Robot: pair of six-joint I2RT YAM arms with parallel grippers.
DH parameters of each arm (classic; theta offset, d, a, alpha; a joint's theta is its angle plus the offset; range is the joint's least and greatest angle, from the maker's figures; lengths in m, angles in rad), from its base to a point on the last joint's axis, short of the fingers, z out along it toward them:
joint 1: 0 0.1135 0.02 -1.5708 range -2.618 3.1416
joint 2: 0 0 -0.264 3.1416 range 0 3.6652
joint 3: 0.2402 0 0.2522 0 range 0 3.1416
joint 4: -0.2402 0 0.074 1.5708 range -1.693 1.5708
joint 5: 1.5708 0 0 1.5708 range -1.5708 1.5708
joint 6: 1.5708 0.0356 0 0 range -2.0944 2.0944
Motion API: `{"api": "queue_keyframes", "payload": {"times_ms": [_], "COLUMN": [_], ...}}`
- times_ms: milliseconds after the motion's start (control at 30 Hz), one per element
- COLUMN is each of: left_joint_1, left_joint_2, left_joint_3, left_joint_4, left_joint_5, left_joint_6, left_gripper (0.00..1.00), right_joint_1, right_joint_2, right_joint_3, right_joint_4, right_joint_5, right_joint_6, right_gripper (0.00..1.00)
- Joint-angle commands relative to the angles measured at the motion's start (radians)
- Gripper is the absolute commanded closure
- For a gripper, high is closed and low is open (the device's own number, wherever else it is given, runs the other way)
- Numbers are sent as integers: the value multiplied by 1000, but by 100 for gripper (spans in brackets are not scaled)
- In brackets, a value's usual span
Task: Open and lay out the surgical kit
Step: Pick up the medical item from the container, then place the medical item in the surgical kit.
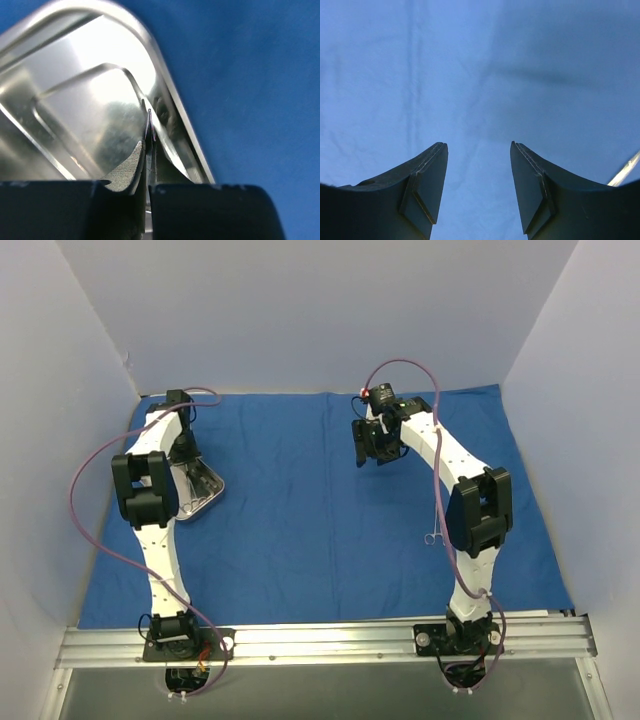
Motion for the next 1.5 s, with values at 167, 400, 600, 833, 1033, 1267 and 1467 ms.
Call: {"api": "queue_keyframes", "payload": {"times_ms": [167, 400, 600, 833, 1033, 1267, 1467], "left_joint_1": [15, 22, 7, -56, -157, -205, -211], "left_joint_2": [-263, -375, -533, -714, -820, -860, -873], "left_joint_3": [-77, -124, -247, -443, -577, -643, -678], "left_joint_4": [-5, 10, 145, 367, 541, 656, 760], "left_joint_5": [67, 205, 603, 884, 981, 1029, 1067], "left_joint_6": [-17, -8, -57, -185, -322, -428, -509], "left_gripper": [98, 98, 98, 98, 98, 98, 98], "right_joint_1": [47, 92, 105, 156, 176, 193, 204], "right_joint_2": [115, 175, 152, 68, -32, -83, -92], "right_joint_3": [165, 260, 216, 130, -76, -182, -223], "right_joint_4": [-3, 38, 216, 481, 933, 1129, 1204], "right_joint_5": [-104, -284, -646, -774, -881, -909, -934], "right_joint_6": [-16, -41, 48, 197, 453, 577, 628], "right_gripper": [47, 48, 43, 30, 20, 24, 32]}}
